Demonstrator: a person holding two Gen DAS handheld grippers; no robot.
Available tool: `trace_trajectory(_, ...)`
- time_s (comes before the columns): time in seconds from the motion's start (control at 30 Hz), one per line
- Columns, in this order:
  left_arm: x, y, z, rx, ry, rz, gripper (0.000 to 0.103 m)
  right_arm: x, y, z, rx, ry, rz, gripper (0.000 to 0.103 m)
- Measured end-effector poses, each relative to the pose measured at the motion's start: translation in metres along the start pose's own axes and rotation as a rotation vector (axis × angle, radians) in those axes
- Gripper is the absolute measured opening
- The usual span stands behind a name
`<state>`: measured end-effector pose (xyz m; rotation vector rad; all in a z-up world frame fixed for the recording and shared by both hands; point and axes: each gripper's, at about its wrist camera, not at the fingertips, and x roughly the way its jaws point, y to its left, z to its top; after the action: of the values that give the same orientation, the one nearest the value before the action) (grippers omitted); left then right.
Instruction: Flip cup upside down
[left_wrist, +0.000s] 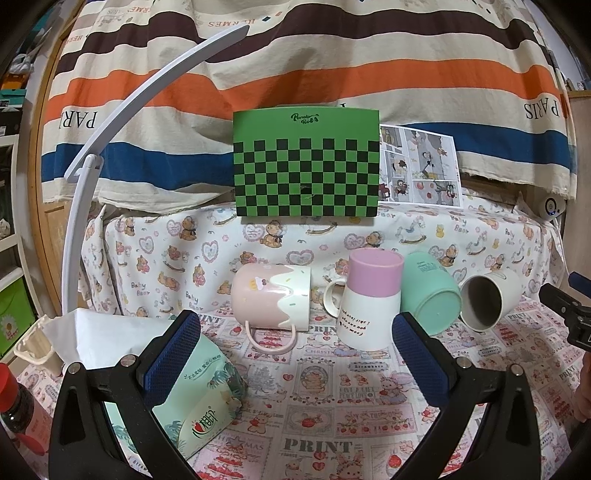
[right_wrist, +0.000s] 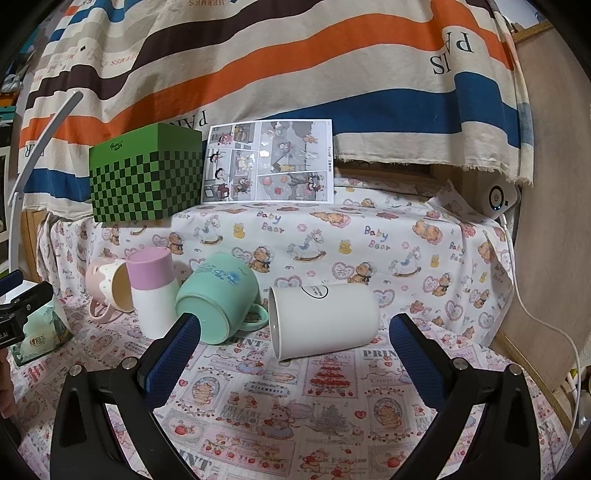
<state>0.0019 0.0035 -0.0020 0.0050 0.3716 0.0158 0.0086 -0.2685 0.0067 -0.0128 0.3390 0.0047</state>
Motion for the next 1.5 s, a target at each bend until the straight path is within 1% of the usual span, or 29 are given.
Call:
trace_trajectory(0.27,0.0,0.0,0.0,0.004,0.002,0.003,0.103,-0.001,-0.001,0.0,0.005,-0.007,-0.009,0.103)
trace_trajectory(0.37,-0.001,0.001,0.0,0.0,0.0,0.002,0.103,-0.009,-0.006,-0.001,0.035,-0.034,-0.058,0.103)
trace_trajectory(0.4,0.0,0.001,0.001,0.0,0.004,0.002,0.103,-0.014,-0.01,-0.001,0.087,-0.045,-0.076,0.103)
trace_trajectory(0.43,0.0,0.001,0.001,0.0,0.007,0.003,0.103,-0.02,-0.018,0.001,0.158,-0.055,-0.059,0.103)
trace_trajectory(0.47,0.0,0.001,0.001,0.001,0.01,0.002,0.103,-0.024,-0.026,0.003,0.235,-0.059,-0.021,0.103)
trace_trajectory(0.53,0.001,0.0,0.002,0.012,0.023,0.0,0.103,-0.027,-0.046,0.011,0.442,-0.029,0.051,0.103)
trace_trajectory(0.57,0.001,-0.001,0.002,0.014,0.023,0.001,0.103,-0.026,-0.054,0.013,0.514,-0.015,0.067,0.103)
trace_trajectory(0.6,0.001,-0.001,0.002,0.014,0.019,0.001,0.103,-0.024,-0.065,0.017,0.612,0.003,0.079,0.103)
trace_trajectory(0.67,-0.001,-0.001,0.001,0.009,0.004,0.0,0.103,-0.017,-0.083,0.023,0.752,0.036,0.067,0.103)
trace_trajectory(0.7,-0.001,-0.001,0.001,0.006,-0.003,0.0,0.103,-0.011,-0.091,0.025,0.806,0.057,0.041,0.103)
trace_trajectory(0.73,0.0,-0.001,0.001,0.005,-0.002,0.0,0.103,-0.003,-0.101,0.025,0.893,0.106,-0.02,0.103)
trace_trajectory(0.77,0.001,-0.001,0.001,0.006,0.001,0.0,0.103,0.007,-0.112,0.02,1.008,0.162,-0.064,0.103)
trace_trajectory(0.83,0.003,0.001,0.002,0.001,0.01,0.003,0.103,0.026,-0.125,0.012,1.156,0.195,-0.062,0.103)
trace_trajectory(0.87,0.004,0.001,0.002,-0.001,0.016,0.007,0.103,0.037,-0.126,0.009,1.178,0.216,-0.082,0.103)
trace_trajectory(0.93,0.005,0.002,0.002,-0.007,0.019,0.012,0.103,0.057,-0.121,0.001,1.178,0.255,-0.13,0.103)
trace_trajectory(0.97,0.005,0.002,0.002,-0.009,0.016,0.012,0.103,0.067,-0.116,-0.006,1.201,0.272,-0.136,0.103)
trace_trajectory(1.0,0.005,0.001,0.002,-0.007,0.013,0.017,0.103,0.076,-0.112,-0.012,1.231,0.282,-0.121,0.103)
trace_trajectory(1.03,0.005,-0.001,0.002,0.002,0.012,0.027,0.103,0.09,-0.106,-0.017,1.256,0.279,-0.071,0.103)
trace_trajectory(1.07,0.006,-0.005,0.002,0.016,0.016,0.054,0.103,0.106,-0.1,-0.019,1.253,0.291,-0.031,0.103)
trace_trajectory(1.1,0.006,-0.008,0.002,0.031,0.019,0.079,0.103,0.116,-0.097,-0.018,1.243,0.322,-0.032,0.101)
trace_trajectory(1.13,0.006,-0.01,0.002,0.045,0.016,0.069,0.103,0.124,-0.092,-0.017,1.242,0.355,-0.051,0.097)
trace_trajectory(1.2,0.002,-0.009,0.002,0.037,-0.008,0.02,0.103,0.13,-0.088,-0.016,1.275,0.341,-0.075,0.097)
trace_trajectory(1.27,-0.003,0.003,0.002,-0.05,-0.04,-0.004,0.103,0.132,-0.085,-0.017,1.294,0.32,-0.123,0.097)
trace_trajectory(1.33,0.001,0.007,0.003,-0.069,-0.021,0.024,0.103,0.136,-0.085,-0.018,1.306,0.329,-0.164,0.097)
trace_trajectory(1.37,0.003,0.008,0.003,-0.075,-0.014,0.022,0.103,0.139,-0.085,-0.022,1.329,0.343,-0.186,0.096)
trace_trajectory(1.4,0.002,0.008,0.003,-0.072,-0.017,0.02,0.103,0.142,-0.086,-0.023,1.354,0.354,-0.188,0.096)
trace_trajectory(1.47,0.0,0.005,0.003,-0.054,-0.027,0.02,0.103,0.15,-0.083,-0.032,1.386,0.387,-0.178,0.092)
trace_trajectory(1.5,0.0,0.004,0.003,-0.042,-0.027,0.017,0.103,0.155,-0.08,-0.034,1.382,0.417,-0.167,0.081)
